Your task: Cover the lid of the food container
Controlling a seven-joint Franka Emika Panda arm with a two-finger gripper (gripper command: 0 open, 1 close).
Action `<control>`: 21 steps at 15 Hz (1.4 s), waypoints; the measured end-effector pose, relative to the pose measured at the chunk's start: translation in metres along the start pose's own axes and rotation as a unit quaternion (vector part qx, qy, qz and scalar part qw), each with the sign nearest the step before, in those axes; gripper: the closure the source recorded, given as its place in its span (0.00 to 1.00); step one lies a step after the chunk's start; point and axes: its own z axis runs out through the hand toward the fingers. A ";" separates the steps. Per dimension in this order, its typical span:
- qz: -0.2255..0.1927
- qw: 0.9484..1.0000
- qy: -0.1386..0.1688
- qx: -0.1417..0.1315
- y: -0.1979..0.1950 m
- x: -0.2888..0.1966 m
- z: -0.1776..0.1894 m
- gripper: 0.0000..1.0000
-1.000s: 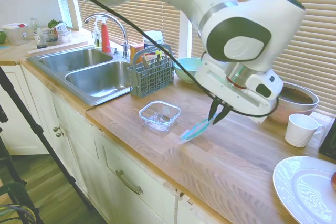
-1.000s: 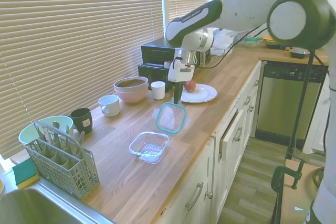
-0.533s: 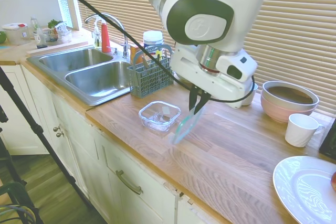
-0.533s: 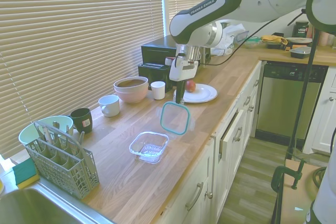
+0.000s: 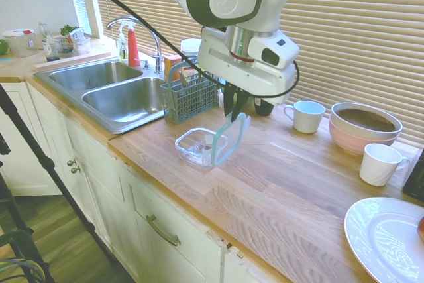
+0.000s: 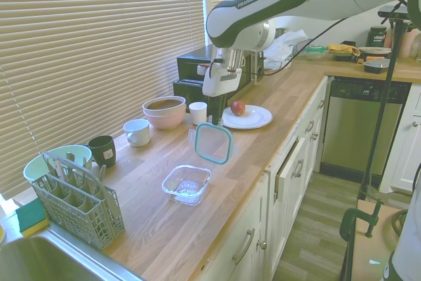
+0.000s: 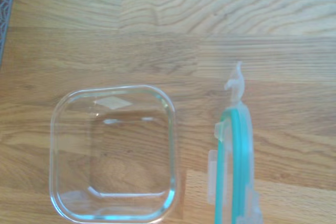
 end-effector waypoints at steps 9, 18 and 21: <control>-0.022 0.999 0.014 -0.030 -0.058 -0.028 -0.007 1.00; -0.038 0.996 0.007 -0.077 -0.114 -0.053 0.046 1.00; -0.041 0.995 0.017 -0.090 -0.128 -0.058 0.062 1.00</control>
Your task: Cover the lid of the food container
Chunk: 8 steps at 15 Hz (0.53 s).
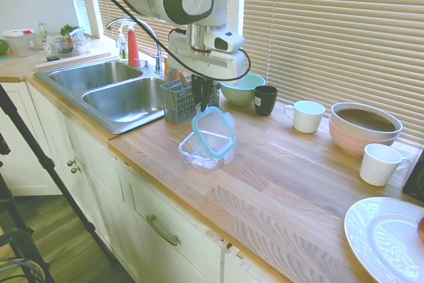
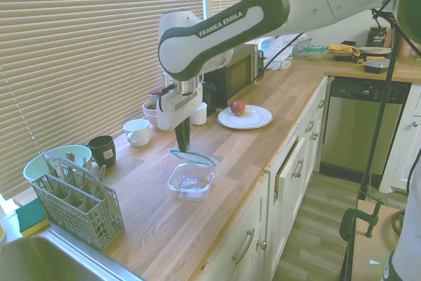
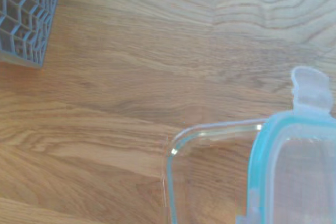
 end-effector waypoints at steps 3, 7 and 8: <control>-0.009 1.000 0.009 -0.013 -0.015 -0.009 0.004 1.00; -0.030 0.999 0.019 -0.038 -0.032 -0.025 0.023 1.00; -0.036 0.998 0.021 -0.045 -0.035 -0.028 0.030 1.00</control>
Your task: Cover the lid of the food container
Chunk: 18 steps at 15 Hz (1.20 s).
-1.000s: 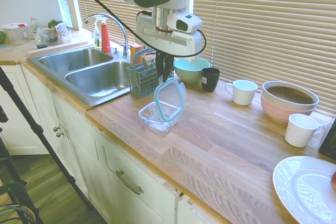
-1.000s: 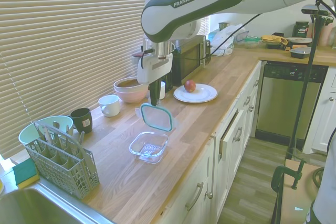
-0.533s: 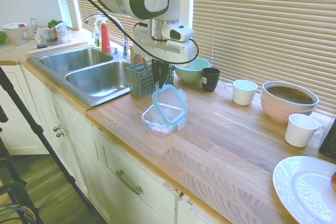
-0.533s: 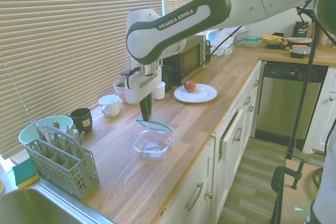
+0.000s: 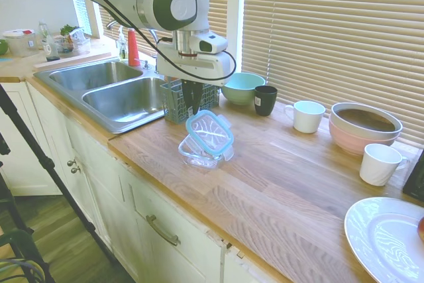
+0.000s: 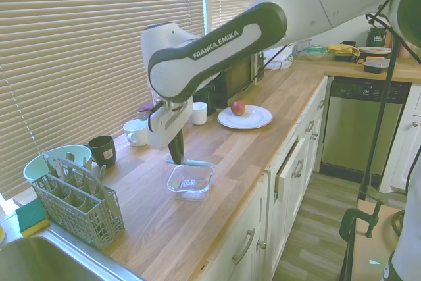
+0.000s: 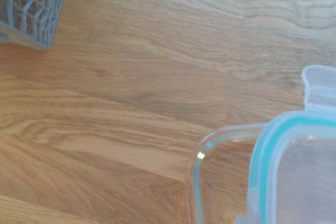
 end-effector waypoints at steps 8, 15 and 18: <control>-0.038 0.998 0.011 -0.041 -0.023 -0.018 0.043 1.00; -0.055 0.996 0.026 -0.065 -0.038 -0.029 0.057 1.00; -0.060 0.995 0.027 -0.073 -0.040 -0.028 0.066 1.00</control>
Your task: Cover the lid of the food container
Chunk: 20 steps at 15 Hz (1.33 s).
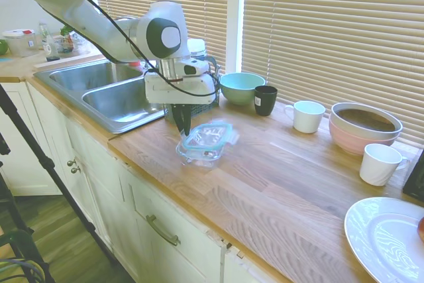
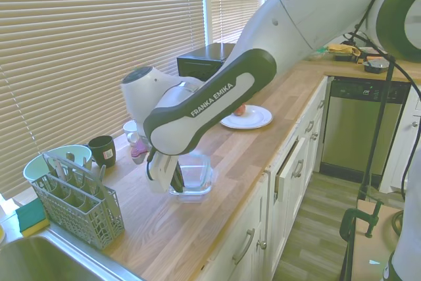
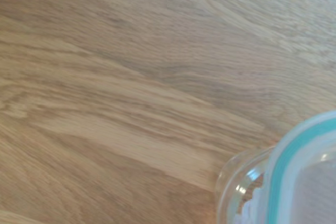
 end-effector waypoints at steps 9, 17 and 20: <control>-0.021 1.000 0.018 -0.003 -0.012 -0.012 -0.017 1.00; -0.045 0.998 0.025 -0.026 -0.015 -0.022 -0.007 1.00; -0.048 0.998 0.028 -0.027 -0.013 -0.026 -0.013 1.00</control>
